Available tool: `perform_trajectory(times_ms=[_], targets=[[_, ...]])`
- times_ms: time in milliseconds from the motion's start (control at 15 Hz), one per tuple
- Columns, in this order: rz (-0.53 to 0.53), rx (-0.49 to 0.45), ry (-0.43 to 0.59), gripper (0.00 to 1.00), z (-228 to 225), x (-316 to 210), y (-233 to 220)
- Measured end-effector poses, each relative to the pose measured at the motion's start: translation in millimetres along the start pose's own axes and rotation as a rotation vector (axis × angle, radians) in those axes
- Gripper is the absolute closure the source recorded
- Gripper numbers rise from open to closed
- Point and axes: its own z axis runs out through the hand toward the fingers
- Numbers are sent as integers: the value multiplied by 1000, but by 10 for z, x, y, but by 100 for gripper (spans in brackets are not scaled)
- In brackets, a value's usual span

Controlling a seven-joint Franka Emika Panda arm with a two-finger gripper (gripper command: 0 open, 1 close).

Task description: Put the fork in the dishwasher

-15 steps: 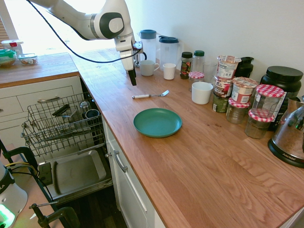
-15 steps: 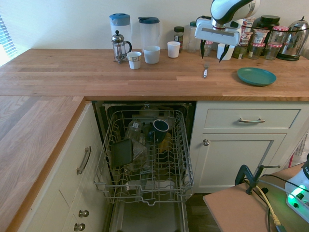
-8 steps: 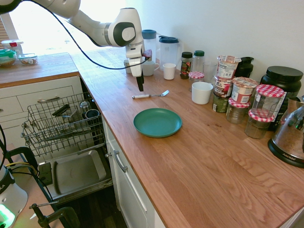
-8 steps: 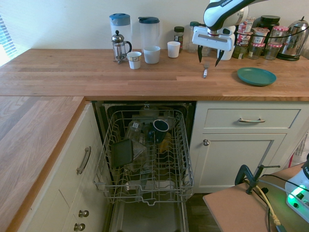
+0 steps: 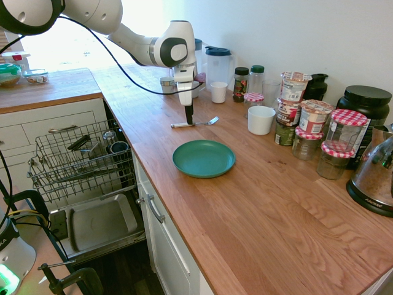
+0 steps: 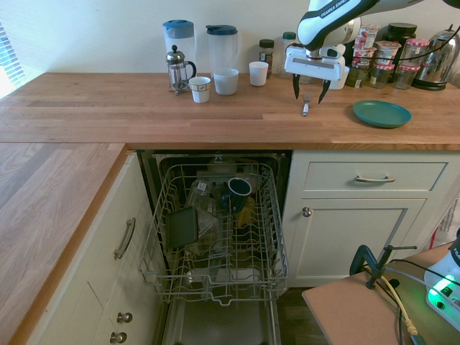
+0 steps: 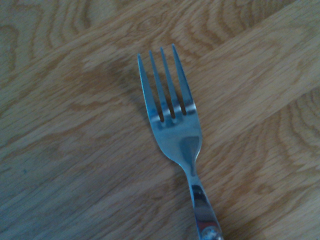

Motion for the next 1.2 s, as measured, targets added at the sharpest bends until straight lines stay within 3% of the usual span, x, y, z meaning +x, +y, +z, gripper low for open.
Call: perform_trajectory(times_ms=[133, 200, 1200], targets=[[-1, -13, -3, 0, 58, 21, -34], [-1, -16, -6, 100, 79, 32, -49], [-19, -29, -16, 100, 208, 66, -160]])
